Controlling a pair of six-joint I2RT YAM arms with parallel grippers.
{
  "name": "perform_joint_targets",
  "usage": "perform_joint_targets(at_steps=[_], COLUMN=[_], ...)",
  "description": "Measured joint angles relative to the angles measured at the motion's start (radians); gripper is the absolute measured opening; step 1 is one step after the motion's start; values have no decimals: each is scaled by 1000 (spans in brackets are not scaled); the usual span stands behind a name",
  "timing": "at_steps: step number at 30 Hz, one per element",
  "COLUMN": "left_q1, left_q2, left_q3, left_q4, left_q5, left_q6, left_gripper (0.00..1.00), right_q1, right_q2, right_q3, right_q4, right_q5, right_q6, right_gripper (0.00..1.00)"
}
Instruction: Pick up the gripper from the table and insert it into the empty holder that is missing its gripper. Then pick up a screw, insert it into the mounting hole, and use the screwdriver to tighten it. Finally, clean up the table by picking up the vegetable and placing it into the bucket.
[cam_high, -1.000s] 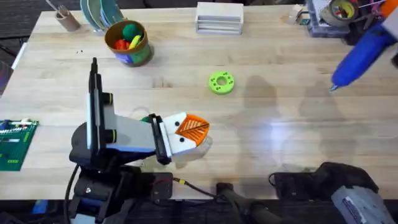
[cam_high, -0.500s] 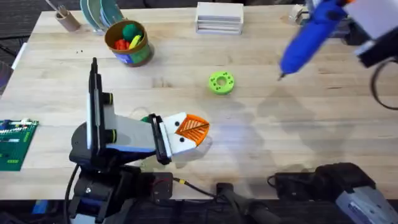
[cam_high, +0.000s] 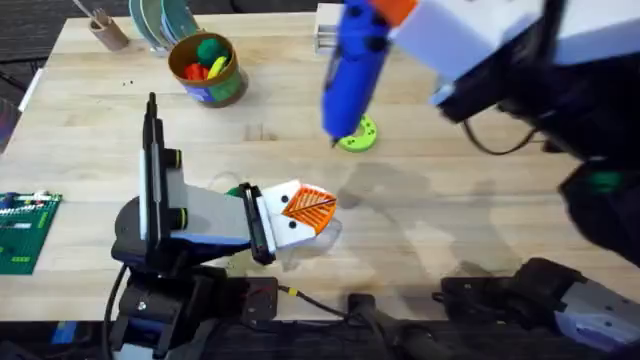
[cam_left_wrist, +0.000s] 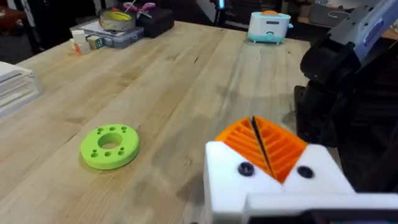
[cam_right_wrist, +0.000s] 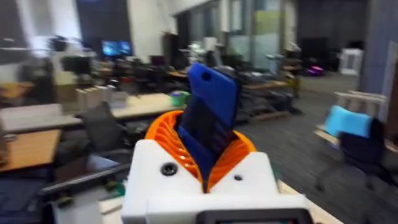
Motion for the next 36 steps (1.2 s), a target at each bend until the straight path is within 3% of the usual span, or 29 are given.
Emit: perform_joint_targets(at_steps=[6,12,36], left_q1=[0,0,0], left_q2=[0,0,0], left_q3=[0,0,0], left_q4=[0,0,0], left_q5=[0,0,0], left_q6=[0,-3,-3], left_gripper=[5,5,5], right_q1=[135,207,269], right_q2=[83,138,234], right_q3=[0,0,0], right_q4=[86,91,152], right_q5=[9,-7,-14], right_q6=[-12,-113,-158], right_gripper=[29,29,29])
